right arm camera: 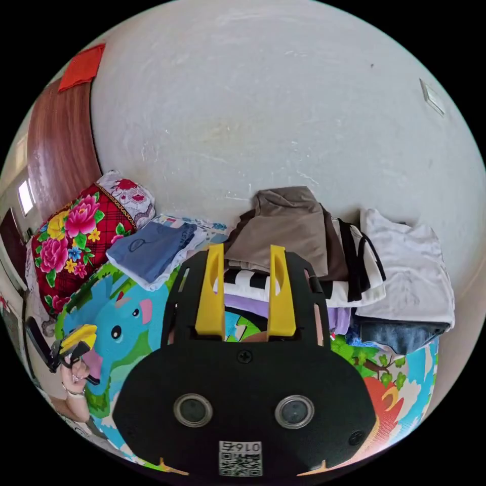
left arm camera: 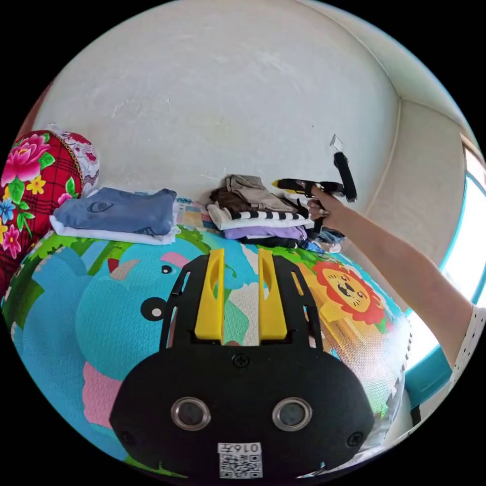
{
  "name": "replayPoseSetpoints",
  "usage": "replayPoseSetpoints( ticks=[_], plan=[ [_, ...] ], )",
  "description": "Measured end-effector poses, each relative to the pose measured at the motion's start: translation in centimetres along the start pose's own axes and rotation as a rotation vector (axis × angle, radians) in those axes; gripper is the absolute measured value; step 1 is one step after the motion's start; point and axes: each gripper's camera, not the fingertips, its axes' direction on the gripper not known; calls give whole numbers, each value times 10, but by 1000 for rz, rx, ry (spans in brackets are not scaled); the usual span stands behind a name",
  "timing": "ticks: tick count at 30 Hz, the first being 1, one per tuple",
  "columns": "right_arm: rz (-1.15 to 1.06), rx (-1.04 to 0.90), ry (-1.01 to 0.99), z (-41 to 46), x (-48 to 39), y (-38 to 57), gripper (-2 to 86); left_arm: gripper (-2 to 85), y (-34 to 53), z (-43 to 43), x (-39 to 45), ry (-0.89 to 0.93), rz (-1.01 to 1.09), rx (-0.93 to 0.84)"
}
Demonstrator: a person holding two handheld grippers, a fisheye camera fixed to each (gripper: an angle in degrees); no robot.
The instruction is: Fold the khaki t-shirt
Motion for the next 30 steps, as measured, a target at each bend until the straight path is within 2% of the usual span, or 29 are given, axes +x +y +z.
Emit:
replayPoseSetpoints(
  ticks=[2, 6, 8, 9, 11, 15, 17, 22, 26, 30],
  plan=[
    [-101, -45, 119, 22, -24, 4, 139, 124, 2, 5, -2, 72, 17, -51],
    [-140, -130, 244, 54, -46, 15, 136, 127, 10, 16, -19, 258, -18, -123],
    [-118, -157, 367, 65, -48, 28, 100, 125, 14, 12, -22, 285, -14, -93],
    [-118, -158, 362, 65, -48, 31, 85, 121, 15, 8, -23, 269, -22, -68],
    [-93, -111, 362, 51, -43, 44, 27, 119, 16, 5, -23, 261, -21, -47],
    [-87, -9, 372, -1, -32, 56, 10, 118, 21, 2, -13, 287, -4, -37],
    [-52, 80, 374, -54, -20, 61, 5, 119, 24, 0, -6, 280, 4, -37],
    [49, 225, 225, -173, 6, 77, 1, 130, 31, -10, 16, 256, 34, -11],
    [0, 355, 60, -273, -3, 104, 0, 132, 37, -30, 50, 150, 73, 49],
    [-73, 394, -84, -343, -20, 131, -1, 129, 27, -67, 98, 100, 115, 78]
  ],
)
